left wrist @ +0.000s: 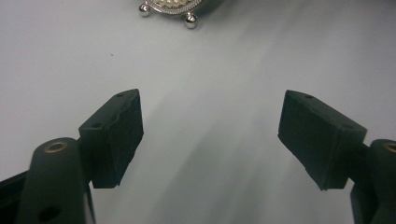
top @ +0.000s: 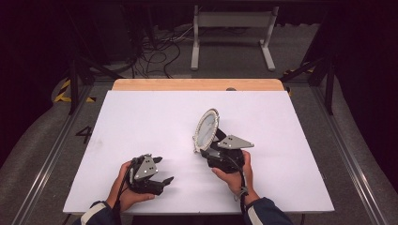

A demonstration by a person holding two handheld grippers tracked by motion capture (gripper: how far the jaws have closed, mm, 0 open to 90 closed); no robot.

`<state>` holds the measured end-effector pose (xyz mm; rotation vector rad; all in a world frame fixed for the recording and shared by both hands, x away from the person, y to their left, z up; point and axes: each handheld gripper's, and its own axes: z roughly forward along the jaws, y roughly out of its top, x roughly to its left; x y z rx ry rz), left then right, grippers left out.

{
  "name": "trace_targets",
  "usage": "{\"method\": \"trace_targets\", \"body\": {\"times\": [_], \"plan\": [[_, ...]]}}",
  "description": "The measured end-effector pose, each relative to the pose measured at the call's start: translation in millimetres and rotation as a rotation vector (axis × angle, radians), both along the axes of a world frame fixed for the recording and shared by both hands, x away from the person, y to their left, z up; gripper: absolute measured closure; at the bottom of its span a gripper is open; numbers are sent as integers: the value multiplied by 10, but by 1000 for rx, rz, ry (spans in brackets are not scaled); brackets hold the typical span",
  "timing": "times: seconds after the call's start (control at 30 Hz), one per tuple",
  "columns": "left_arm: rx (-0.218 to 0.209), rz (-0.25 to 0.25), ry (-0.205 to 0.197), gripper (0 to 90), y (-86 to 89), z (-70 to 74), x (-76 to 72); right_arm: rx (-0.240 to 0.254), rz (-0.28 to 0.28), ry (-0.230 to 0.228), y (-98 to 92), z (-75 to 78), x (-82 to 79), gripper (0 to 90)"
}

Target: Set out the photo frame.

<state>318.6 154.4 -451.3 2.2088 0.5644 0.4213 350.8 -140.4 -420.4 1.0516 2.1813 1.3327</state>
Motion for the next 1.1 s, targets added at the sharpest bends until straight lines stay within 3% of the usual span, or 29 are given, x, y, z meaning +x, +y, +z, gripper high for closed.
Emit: {"method": "trace_targets", "body": {"times": [0.33, 0.47, 1.1], "plan": [[-11, 24, 13, 228, 71, -18, -66, 29, -50, 13, 82, -19, 108, 510], [-14, 33, 13, 228, 98, -15, -75, 46, -66, 26, 70, -36, 144, 598], [-10, -9, 25, 223, 43, -21, -40, 69, 6, 76, -69, -30, 154, 701]]}}
